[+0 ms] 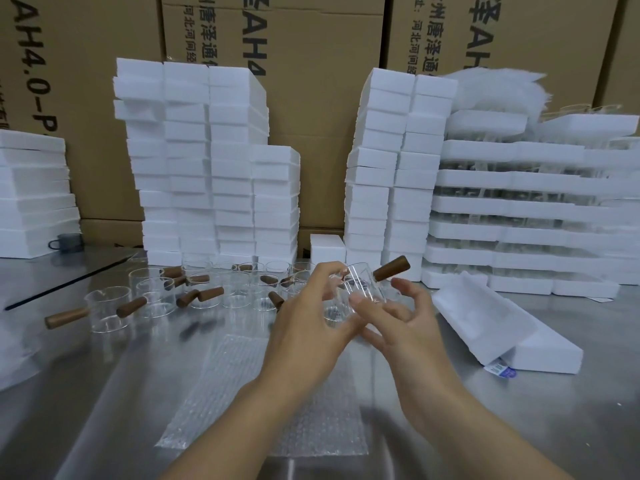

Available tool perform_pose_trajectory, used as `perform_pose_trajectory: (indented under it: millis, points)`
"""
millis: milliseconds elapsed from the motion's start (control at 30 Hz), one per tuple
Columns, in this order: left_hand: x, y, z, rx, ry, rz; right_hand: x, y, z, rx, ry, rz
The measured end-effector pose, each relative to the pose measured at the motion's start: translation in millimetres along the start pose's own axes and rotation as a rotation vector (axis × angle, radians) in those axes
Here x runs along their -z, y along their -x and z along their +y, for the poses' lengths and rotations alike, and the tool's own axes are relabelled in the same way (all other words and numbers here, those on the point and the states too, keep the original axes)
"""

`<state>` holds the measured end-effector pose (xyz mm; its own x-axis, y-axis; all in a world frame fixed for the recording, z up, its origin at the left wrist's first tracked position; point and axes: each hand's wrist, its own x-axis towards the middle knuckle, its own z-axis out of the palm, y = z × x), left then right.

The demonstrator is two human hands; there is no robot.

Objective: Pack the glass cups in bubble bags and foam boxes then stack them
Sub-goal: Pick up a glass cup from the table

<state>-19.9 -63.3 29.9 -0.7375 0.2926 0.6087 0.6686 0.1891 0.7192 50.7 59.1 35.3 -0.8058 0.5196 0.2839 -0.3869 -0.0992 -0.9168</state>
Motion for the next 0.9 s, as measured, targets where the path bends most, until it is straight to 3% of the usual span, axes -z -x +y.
perform_pose_trajectory:
  millis: [200, 333, 467, 567, 633, 767, 900]
  points:
    - [7, 2, -10, 0.04, -0.103, -0.005, 0, 4, 3, 0.045, 0.198, -0.065]
    - [10, -2, -17, 0.036, -0.241, -0.018, 7, 2, 1, 0.195, 0.338, -0.033]
    - [17, -3, -17, -0.022, -0.351, -0.039, 17, -1, -1, 0.341, 0.644, -0.105]
    - [18, 1, -16, -0.142, -0.453, -0.042, 18, -1, 4, 0.312, 0.938, -0.198]
    - [16, 5, -14, -0.167, -0.46, -0.004, 17, 0, 7, 0.229, 0.9, -0.198]
    - [11, 9, -8, -0.044, -0.433, 0.052, 19, -4, 9, -0.016, 0.585, -0.004]
    - [4, 16, -9, 0.101, -0.653, -0.267, 24, -11, 8, -0.2, 0.302, 0.107]
